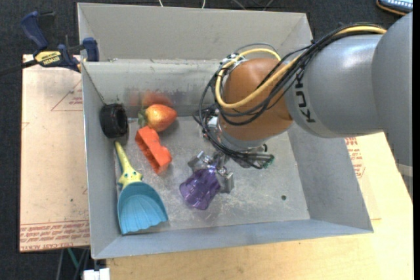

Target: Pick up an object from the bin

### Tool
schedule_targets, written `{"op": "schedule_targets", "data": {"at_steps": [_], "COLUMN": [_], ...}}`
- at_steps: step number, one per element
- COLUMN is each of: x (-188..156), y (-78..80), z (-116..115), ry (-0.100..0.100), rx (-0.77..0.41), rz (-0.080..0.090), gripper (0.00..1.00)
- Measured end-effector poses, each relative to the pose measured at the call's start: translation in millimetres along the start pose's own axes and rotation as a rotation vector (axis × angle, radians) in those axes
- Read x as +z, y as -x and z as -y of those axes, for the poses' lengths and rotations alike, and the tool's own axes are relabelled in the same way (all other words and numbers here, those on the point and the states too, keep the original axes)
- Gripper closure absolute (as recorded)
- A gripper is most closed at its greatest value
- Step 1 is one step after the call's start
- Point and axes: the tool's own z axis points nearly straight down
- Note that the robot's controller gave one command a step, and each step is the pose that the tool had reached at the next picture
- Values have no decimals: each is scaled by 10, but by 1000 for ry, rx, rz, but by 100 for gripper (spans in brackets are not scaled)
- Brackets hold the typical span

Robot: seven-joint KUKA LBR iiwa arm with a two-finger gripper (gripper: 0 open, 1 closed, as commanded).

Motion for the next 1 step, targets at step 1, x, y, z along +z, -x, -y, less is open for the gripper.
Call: {"op": "schedule_targets", "data": {"at_steps": [1], "x": [-244], "y": [11], "z": [6], "ry": [-3], "rx": [0], "rz": [4], "gripper": [100]}}
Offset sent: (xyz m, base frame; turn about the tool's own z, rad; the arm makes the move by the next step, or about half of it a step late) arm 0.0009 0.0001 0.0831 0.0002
